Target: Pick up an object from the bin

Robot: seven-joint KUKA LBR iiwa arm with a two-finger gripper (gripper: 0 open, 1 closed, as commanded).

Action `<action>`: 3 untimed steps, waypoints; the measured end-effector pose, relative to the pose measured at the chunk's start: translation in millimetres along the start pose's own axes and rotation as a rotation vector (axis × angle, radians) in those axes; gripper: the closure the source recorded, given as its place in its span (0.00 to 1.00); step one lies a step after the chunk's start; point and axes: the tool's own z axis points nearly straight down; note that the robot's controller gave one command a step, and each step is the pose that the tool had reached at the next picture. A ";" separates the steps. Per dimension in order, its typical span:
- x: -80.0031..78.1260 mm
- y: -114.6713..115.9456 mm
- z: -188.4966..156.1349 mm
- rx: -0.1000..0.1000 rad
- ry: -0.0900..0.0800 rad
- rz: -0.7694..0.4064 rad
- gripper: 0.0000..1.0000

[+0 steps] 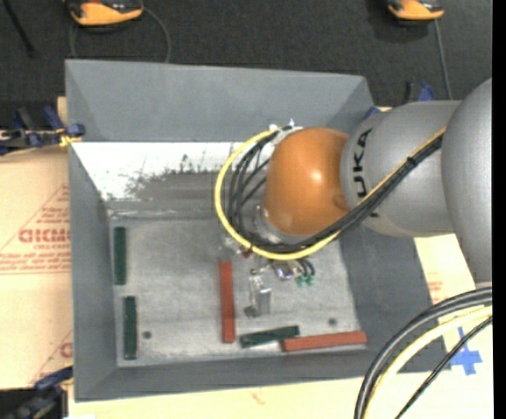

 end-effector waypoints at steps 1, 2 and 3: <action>-0.6 1.8 0.5 -0.003 0.000 0.003 1.00; -0.5 2.0 0.5 -0.003 0.000 0.003 0.00; 9.7 56.0 34.7 -0.002 -0.001 -0.616 0.00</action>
Offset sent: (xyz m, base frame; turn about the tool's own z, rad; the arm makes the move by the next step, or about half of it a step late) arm 0.0000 0.0000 0.0000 0.0000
